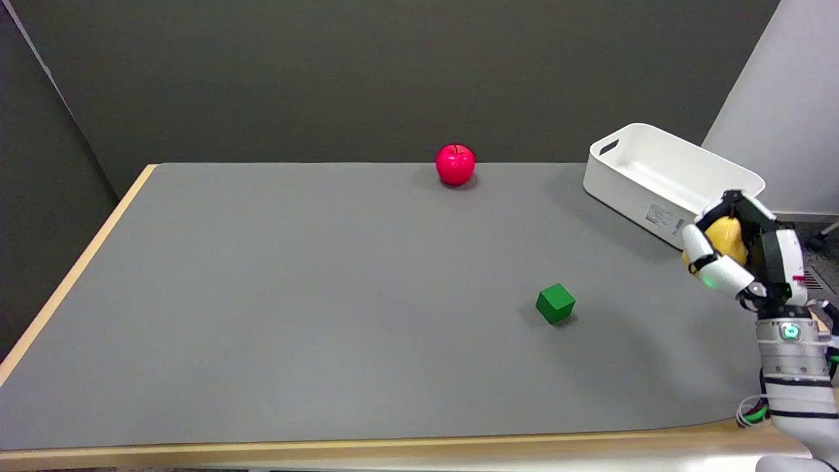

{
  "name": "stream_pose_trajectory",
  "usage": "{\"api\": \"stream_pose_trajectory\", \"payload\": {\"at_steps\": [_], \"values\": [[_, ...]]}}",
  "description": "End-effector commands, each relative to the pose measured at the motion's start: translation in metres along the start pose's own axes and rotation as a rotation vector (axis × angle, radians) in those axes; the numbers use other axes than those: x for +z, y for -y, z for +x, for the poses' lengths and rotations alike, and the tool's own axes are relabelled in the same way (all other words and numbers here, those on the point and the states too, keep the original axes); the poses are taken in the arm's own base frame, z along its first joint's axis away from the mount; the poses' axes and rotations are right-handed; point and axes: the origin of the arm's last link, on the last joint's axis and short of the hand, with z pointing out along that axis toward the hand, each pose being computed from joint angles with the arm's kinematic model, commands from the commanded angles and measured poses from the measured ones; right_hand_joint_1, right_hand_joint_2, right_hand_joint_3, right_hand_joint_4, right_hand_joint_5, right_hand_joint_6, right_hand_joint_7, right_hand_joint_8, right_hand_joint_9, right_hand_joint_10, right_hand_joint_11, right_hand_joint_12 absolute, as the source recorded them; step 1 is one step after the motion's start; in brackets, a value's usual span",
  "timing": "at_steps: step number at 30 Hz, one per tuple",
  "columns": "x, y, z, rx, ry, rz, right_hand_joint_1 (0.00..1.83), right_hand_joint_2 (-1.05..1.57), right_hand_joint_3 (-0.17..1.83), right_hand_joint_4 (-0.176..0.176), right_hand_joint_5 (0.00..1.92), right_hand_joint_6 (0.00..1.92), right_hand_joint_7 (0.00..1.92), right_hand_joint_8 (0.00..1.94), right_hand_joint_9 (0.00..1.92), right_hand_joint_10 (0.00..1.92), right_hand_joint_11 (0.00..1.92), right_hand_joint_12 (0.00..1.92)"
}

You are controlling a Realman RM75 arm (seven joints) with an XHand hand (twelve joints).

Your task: Place the pear into the white box.

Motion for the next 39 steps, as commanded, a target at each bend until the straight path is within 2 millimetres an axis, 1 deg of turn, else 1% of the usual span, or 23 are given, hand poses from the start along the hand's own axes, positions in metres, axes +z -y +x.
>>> {"api": "stream_pose_trajectory", "payload": {"at_steps": [1, 2, 4, 5, 7, 8, 10, 11, 13, 14, 15, 16, 19, 21, 24, 29, 36, 39], "values": [[0.075, 0.054, -0.013, -0.037, -0.043, 0.208, 1.31, 1.03, 0.59, -0.110, 0.52, 1.67, 0.69, 1.49, 0.73, 1.84, 0.54, 1.92], [0.080, 0.055, -0.015, -0.045, -0.043, 0.208, 1.31, 1.02, 0.59, -0.110, 0.52, 1.67, 0.69, 1.49, 0.73, 1.84, 0.55, 1.92], [0.101, 0.057, -0.021, -0.069, -0.032, 0.202, 1.31, 1.02, 0.59, -0.110, 0.52, 1.66, 0.70, 1.49, 0.73, 1.84, 0.56, 1.92], [0.106, 0.056, -0.023, -0.076, -0.030, 0.199, 1.31, 1.02, 0.59, -0.110, 0.52, 1.66, 0.70, 1.48, 0.73, 1.84, 0.57, 1.92], [0.127, 0.053, -0.028, -0.096, -0.024, 0.164, 1.31, 1.02, 0.58, -0.111, 0.52, 1.66, 0.70, 1.47, 0.73, 1.83, 0.59, 1.92], [0.131, 0.053, -0.029, -0.104, -0.027, 0.161, 1.31, 1.02, 0.58, -0.111, 0.53, 1.66, 0.71, 1.47, 0.73, 1.82, 0.59, 1.92], [0.151, 0.048, -0.033, -0.163, -0.025, 0.121, 1.31, 1.03, 0.57, -0.112, 0.52, 1.66, 0.71, 1.47, 0.73, 1.82, 0.59, 1.92], [0.156, 0.048, -0.034, -0.175, -0.027, 0.117, 1.31, 1.03, 0.56, -0.112, 0.52, 1.66, 0.71, 1.46, 0.72, 1.82, 0.58, 1.92], [0.173, 0.041, -0.037, -0.216, -0.045, 0.089, 1.31, 1.04, 0.56, -0.112, 0.52, 1.66, 0.71, 1.47, 0.71, 1.82, 0.57, 1.92], [0.177, 0.038, -0.037, -0.223, -0.048, 0.081, 1.31, 1.04, 0.55, -0.113, 0.52, 1.66, 0.71, 1.47, 0.71, 1.82, 0.56, 1.92], [0.181, 0.032, -0.039, -0.234, -0.048, 0.060, 1.31, 1.04, 0.55, -0.113, 0.52, 1.66, 0.71, 1.47, 0.71, 1.82, 0.55, 1.92], [0.189, 0.028, -0.039, -0.240, -0.055, 0.047, 1.31, 1.04, 0.55, -0.114, 0.52, 1.66, 0.71, 1.47, 0.71, 1.82, 0.55, 1.92], [0.202, 0.020, -0.038, -0.255, -0.065, 0.014, 1.31, 1.04, 0.55, -0.114, 0.52, 1.66, 0.70, 1.47, 0.71, 1.82, 0.53, 1.92], [0.218, 0.015, -0.035, -0.280, -0.063, -0.018, 1.31, 1.04, 0.55, -0.114, 0.51, 1.66, 0.70, 1.47, 0.71, 1.83, 0.52, 1.92], [0.235, 0.008, -0.034, -0.303, -0.043, -0.076, 1.31, 1.04, 0.55, -0.114, 0.51, 1.67, 0.70, 1.47, 0.71, 1.83, 0.51, 1.92], [0.249, -0.005, -0.025, -0.338, -0.037, -0.156, 1.31, 1.04, 0.56, -0.114, 0.51, 1.67, 0.70, 1.47, 0.71, 1.83, 0.49, 1.92], [0.271, -0.010, -0.022, -0.391, -0.009, -0.224, 1.31, 1.03, 0.56, -0.113, 0.53, 1.66, 0.71, 1.46, 0.72, 1.81, 0.51, 1.92], [0.277, -0.015, -0.019, -0.395, -0.023, -0.258, 1.31, 1.03, 0.56, -0.113, 0.53, 1.66, 0.72, 1.45, 0.72, 1.80, 0.52, 1.92]]}}
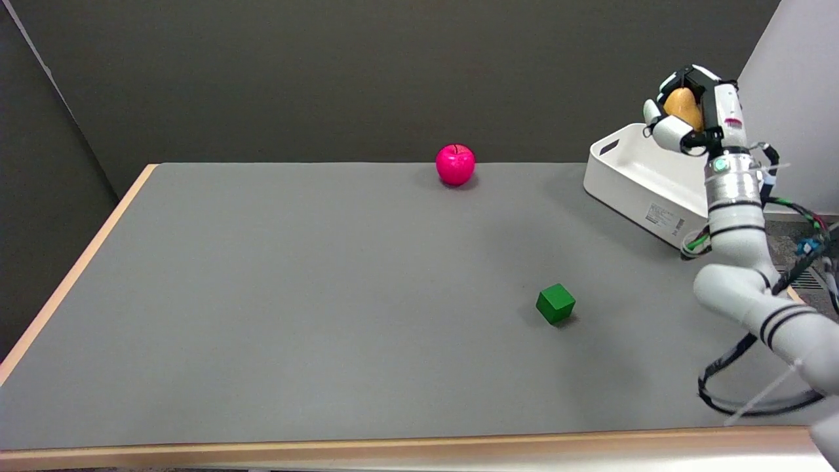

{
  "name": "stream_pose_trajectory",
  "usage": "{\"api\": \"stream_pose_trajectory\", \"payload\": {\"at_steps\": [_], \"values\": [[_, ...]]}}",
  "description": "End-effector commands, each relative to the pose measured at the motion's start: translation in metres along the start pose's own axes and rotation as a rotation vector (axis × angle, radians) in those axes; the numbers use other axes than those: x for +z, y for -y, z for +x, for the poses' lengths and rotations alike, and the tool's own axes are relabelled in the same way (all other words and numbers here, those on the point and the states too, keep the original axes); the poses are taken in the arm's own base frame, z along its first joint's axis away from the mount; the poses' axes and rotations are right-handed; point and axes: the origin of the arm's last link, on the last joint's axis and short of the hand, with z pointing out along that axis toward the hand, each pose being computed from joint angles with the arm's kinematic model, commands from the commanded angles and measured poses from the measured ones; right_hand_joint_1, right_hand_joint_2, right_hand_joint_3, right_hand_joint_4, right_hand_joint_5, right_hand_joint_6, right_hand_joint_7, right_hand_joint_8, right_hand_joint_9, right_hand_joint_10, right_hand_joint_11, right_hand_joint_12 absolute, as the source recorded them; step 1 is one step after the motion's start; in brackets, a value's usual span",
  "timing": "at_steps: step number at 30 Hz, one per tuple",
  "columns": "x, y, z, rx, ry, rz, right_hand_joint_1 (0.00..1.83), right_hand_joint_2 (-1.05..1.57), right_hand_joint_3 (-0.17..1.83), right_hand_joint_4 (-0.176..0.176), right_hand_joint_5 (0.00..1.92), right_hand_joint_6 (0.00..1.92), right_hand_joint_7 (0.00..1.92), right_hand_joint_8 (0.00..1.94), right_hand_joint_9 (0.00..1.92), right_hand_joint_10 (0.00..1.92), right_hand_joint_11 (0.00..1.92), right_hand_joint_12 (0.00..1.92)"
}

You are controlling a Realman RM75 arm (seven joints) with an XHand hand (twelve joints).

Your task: Place the pear into the white box.

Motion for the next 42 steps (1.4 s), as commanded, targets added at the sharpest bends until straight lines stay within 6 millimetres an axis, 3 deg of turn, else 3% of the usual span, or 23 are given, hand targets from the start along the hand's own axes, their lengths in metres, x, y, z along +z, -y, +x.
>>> {"api": "stream_pose_trajectory", "payload": {"at_steps": [1, 12, 16, 22, 27, 28, 32, 34, 35, 36, 37, 38, 39, 41, 42], "values": [[0.068, -0.023, 0.005, -0.130, 0.041, -0.218, 1.31, 1.03, 0.56, -0.112, 0.53, 1.66, 0.72, 1.45, 0.72, 1.80, 0.52, 1.92], [0.072, -0.044, 0.004, -0.203, 0.054, -0.354, 1.31, 1.06, 0.51, -0.107, 0.51, 1.67, 0.69, 1.46, 0.71, 1.81, 0.40, 1.92], [0.063, -0.058, 0.001, -0.229, 0.074, -0.421, 1.30, 1.08, 0.48, -0.102, 0.50, 1.69, 0.67, 1.47, 0.70, 1.82, 0.34, 1.92], [0.053, -0.069, 0.002, -0.252, 0.069, -0.470, 1.28, 1.15, 0.39, -0.097, 0.45, 1.73, 0.61, 1.51, 0.66, 1.87, 0.39, 1.92], [0.046, -0.075, 0.003, -0.238, 0.052, -0.490, 1.29, 1.13, 0.41, -0.097, 0.48, 1.71, 0.64, 1.48, 0.67, 1.85, 0.32, 1.92], [0.045, -0.075, 0.003, -0.237, 0.050, -0.489, 1.26, 1.25, 0.25, -0.091, 0.42, 1.76, 0.58, 1.54, 0.61, 1.91, 0.34, 1.92], [0.043, -0.073, 0.000, -0.216, 0.052, -0.472, 1.25, 1.28, 0.21, -0.099, 0.40, 1.78, 0.56, 1.56, 0.60, 1.92, 0.24, 1.92], [0.041, -0.073, 0.000, -0.182, 0.047, -0.471, 1.23, 1.37, 0.07, -0.089, 0.38, 1.82, 0.50, 1.59, 0.57, 1.92, 0.05, 1.92], [0.041, -0.072, 0.000, -0.142, 0.039, -0.472, 1.14, 1.37, 0.11, -0.101, 0.39, 1.84, 0.46, 1.47, 0.51, 1.80, 0.00, 1.92], [0.040, -0.072, -0.001, -0.124, 0.036, -0.474, 0.97, 1.33, 0.24, -0.128, 0.41, 1.84, 0.43, 1.24, 0.42, 1.57, 0.00, 1.92], [0.041, -0.070, 0.000, -0.093, 0.028, -0.470, 0.89, 1.19, 0.48, -0.112, 0.37, 1.63, 0.38, 0.94, 0.33, 1.30, 0.00, 1.88], [0.042, -0.068, 0.000, -0.087, 0.030, -0.460, 0.93, 0.94, 0.81, -0.044, 0.27, 1.20, 0.33, 0.63, 0.27, 1.00, 0.00, 1.81], [0.042, -0.068, -0.001, -0.086, 0.033, -0.456, 0.91, 0.81, 0.98, -0.005, 0.22, 0.89, 0.26, 0.44, 0.20, 0.82, 0.00, 1.65], [0.043, -0.064, -0.003, -0.080, 0.053, -0.441, 0.73, 0.71, 1.04, 0.032, 0.21, 0.48, 0.09, 0.22, 0.04, 0.57, 0.02, 1.16], [0.043, -0.063, -0.003, -0.080, 0.059, -0.437, 0.70, 0.70, 1.00, 0.043, 0.20, 0.44, 0.05, 0.19, 0.02, 0.44, 0.01, 1.04]]}}
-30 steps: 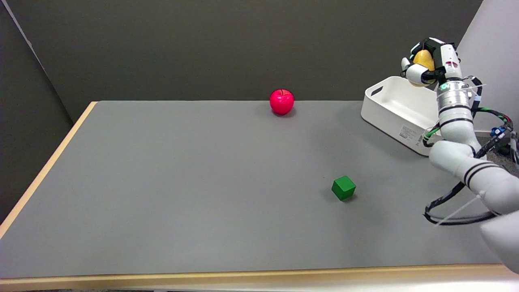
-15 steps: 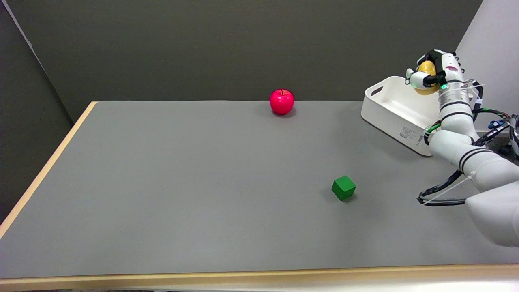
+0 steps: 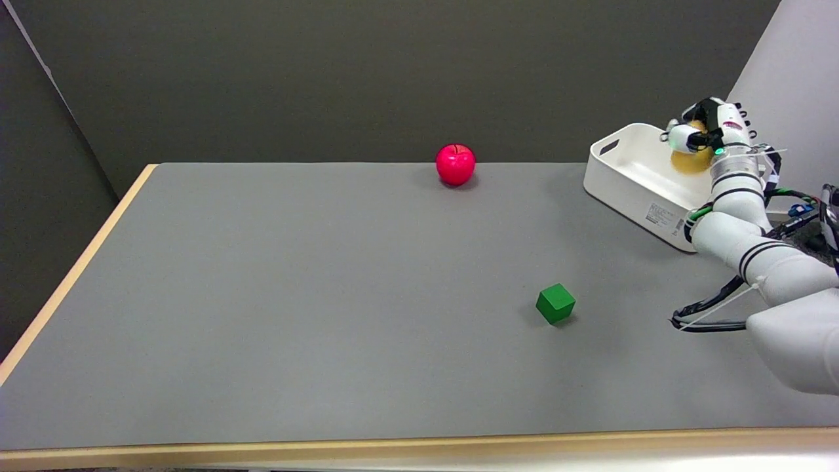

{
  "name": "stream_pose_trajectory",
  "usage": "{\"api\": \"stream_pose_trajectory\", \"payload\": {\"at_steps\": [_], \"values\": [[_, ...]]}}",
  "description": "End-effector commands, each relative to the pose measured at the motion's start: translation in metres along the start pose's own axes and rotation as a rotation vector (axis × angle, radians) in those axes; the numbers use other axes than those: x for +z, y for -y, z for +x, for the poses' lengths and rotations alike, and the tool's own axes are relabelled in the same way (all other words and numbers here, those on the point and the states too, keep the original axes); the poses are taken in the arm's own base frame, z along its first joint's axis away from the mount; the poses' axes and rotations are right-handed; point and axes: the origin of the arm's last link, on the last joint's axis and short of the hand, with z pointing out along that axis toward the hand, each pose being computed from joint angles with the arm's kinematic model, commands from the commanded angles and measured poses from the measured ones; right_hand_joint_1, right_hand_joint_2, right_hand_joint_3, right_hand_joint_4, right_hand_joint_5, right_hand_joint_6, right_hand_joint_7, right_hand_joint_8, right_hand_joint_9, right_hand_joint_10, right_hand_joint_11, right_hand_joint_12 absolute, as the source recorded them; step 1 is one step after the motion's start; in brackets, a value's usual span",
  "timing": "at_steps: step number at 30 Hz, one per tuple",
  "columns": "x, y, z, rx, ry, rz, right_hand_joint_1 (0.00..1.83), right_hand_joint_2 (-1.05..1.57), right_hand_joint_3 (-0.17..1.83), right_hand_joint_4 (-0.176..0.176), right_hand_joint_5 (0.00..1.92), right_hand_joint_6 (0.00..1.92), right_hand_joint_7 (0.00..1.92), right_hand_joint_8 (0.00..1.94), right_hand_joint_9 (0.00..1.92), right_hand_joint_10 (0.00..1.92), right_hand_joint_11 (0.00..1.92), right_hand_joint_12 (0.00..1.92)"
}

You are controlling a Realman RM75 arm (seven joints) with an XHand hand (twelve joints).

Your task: Place the pear into the white box.

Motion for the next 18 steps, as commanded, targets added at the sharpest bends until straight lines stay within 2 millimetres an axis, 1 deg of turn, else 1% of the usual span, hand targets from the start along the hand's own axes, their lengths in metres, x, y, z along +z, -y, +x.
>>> {"api": "stream_pose_trajectory", "payload": {"at_steps": [1, 3, 5, 7, 9, 10, 11, 12, 13, 14, 16, 17, 18], "values": [[-0.007, 0.002, -0.007, 0.112, 0.057, 0.011, 0.67, 0.68, 0.95, 0.055, 0.18, 0.39, 0.01, 0.15, 0.00, 0.28, 0.00, 0.91], [-0.009, 0.001, -0.008, 0.109, 0.080, 0.011, 0.61, 0.64, 0.96, 0.070, 0.11, 0.41, 0.00, 0.00, 0.00, 0.00, 0.00, 0.61], [-0.015, 0.006, -0.008, 0.107, 0.084, 0.053, 0.59, 0.65, 0.80, 0.072, 0.12, 0.29, 0.00, 0.00, 0.00, 0.00, 0.00, 0.43], [-0.020, 0.013, -0.002, 0.118, 0.046, 0.113, 0.57, 0.64, 0.78, 0.073, 0.11, 0.28, 0.00, 0.00, 0.00, 0.00, 0.00, 0.35], [-0.028, 0.023, 0.009, 0.153, -0.008, 0.192, 0.57, 0.63, 0.77, 0.072, 0.08, 0.28, 0.00, 0.00, 0.00, 0.00, 0.00, 0.23], [-0.033, 0.030, 0.017, 0.180, -0.033, 0.239, 0.57, 0.61, 0.81, 0.073, 0.08, 0.28, 0.00, 0.00, 0.00, 0.00, 0.00, 0.22], [-0.041, 0.042, 0.028, 0.223, -0.069, 0.314, 0.56, 0.58, 0.85, 0.075, 0.07, 0.29, 0.00, 0.00, 0.00, 0.00, 0.00, 0.21], [-0.047, 0.050, 0.036, 0.247, -0.091, 0.360, 0.55, 0.59, 0.84, 0.075, 0.07, 0.29, 0.00, 0.00, 0.00, 0.00, 0.00, 0.20], [-0.057, 0.056, 0.047, 0.259, -0.120, 0.418, 0.56, 0.61, 0.81, 0.075, 0.07, 0.28, 0.00, 0.00, 0.00, 0.00, 0.00, 0.20], [-0.065, 0.065, 0.051, 0.270, -0.125, 0.466, 0.56, 0.62, 0.78, 0.074, 0.07, 0.28, 0.00, 0.00, 0.00, 0.00, 0.00, 0.19], [-0.094, 0.090, 0.064, 0.321, -0.143, 0.604, 0.52, 0.58, 0.89, 0.070, 0.06, 0.30, 0.00, 0.00, 0.00, 0.00, 0.00, 0.20], [-0.102, 0.101, 0.070, 0.341, -0.153, 0.650, 0.51, 0.59, 0.90, 0.067, 0.06, 0.30, 0.00, 0.00, 0.00, 0.00, 0.00, 0.21], [-0.116, 0.111, 0.072, 0.364, -0.150, 0.704, 0.50, 0.59, 0.90, 0.063, 0.06, 0.30, 0.00, 0.00, 0.00, 0.00, 0.00, 0.22]]}}
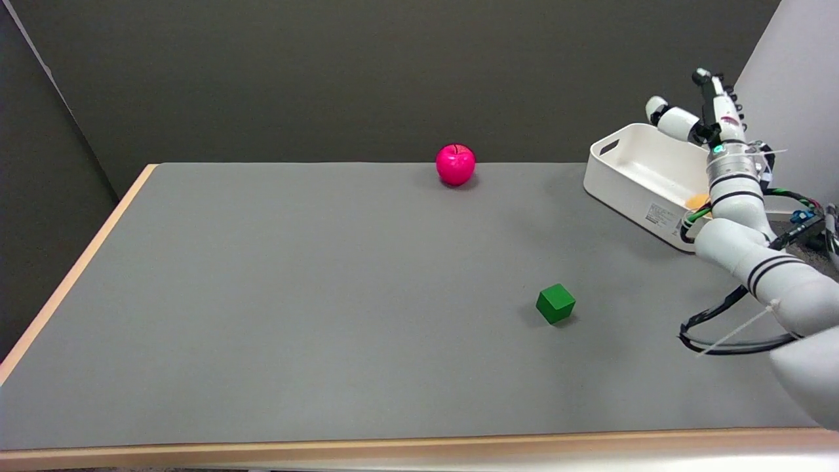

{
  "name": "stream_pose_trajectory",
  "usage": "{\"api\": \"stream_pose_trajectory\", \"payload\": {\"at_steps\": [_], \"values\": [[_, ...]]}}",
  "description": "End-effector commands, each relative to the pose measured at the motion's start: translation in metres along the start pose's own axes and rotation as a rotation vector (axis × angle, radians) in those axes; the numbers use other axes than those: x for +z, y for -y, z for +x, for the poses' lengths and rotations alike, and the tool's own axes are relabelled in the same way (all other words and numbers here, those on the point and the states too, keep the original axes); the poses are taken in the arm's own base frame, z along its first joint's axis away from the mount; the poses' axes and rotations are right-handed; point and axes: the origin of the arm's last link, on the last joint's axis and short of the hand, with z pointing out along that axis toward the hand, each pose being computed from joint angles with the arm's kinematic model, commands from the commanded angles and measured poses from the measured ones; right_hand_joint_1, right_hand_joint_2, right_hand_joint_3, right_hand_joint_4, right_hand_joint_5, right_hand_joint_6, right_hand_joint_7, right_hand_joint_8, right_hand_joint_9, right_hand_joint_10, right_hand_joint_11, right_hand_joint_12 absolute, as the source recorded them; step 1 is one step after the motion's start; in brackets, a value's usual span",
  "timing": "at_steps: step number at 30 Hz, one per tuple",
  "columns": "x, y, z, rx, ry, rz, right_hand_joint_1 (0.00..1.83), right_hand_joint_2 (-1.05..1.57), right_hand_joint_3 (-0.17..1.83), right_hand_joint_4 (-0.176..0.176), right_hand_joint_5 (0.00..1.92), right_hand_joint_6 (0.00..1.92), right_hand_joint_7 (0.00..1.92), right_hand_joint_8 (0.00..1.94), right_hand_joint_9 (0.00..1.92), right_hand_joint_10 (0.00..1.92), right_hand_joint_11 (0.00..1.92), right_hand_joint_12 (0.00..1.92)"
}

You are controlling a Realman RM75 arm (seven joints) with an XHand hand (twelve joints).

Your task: Place the pear into the white box.

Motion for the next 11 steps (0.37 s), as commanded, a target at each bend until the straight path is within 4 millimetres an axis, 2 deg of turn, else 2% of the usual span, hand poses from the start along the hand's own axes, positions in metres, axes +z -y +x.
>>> {"api": "stream_pose_trajectory", "payload": {"at_steps": [1, 2, 4, 6, 7, 8, 10, 11], "values": [[-0.112, 0.126, 0.058, 0.281, -0.135, 0.679, 0.49, 0.60, 0.92, 0.056, 0.05, 0.31, 0.00, 0.00, 0.00, 0.00, 0.00, 0.27], [-0.119, 0.130, 0.057, 0.294, -0.130, 0.701, 0.48, 0.61, 0.93, 0.050, 0.05, 0.31, 0.00, 0.00, 0.00, 0.00, 0.00, 0.31], [-0.151, 0.143, 0.044, 0.364, -0.088, 0.773, 0.51, 0.61, 0.96, 0.026, 0.04, 0.35, 0.00, 0.07, 0.00, 0.04, 0.00, 0.47], [-0.177, 0.148, 0.034, 0.413, -0.055, 0.814, 0.46, 0.61, 0.96, 0.025, 0.04, 0.36, 0.02, 0.08, 0.00, 0.14, 0.00, 0.56], [-0.194, 0.153, 0.029, 0.444, -0.031, 0.847, 0.45, 0.61, 0.95, 0.026, 0.06, 0.38, 0.04, 0.13, 0.00, 0.22, 0.00, 0.65], [-0.204, 0.156, 0.025, 0.459, -0.014, 0.866, 0.44, 0.61, 0.95, 0.026, 0.08, 0.39, 0.05, 0.18, 0.00, 0.29, 0.00, 0.75], [-0.237, 0.166, 0.009, 0.505, 0.053, 0.921, 0.44, 0.62, 0.96, 0.025, 0.09, 0.39, 0.07, 0.23, 0.01, 0.40, 0.00, 0.84], [-0.246, 0.167, 0.004, 0.517, 0.072, 0.929, 0.44, 0.62, 0.96, 0.022, 0.10, 0.40, 0.08, 0.26, 0.02, 0.49, 0.00, 0.91]]}}
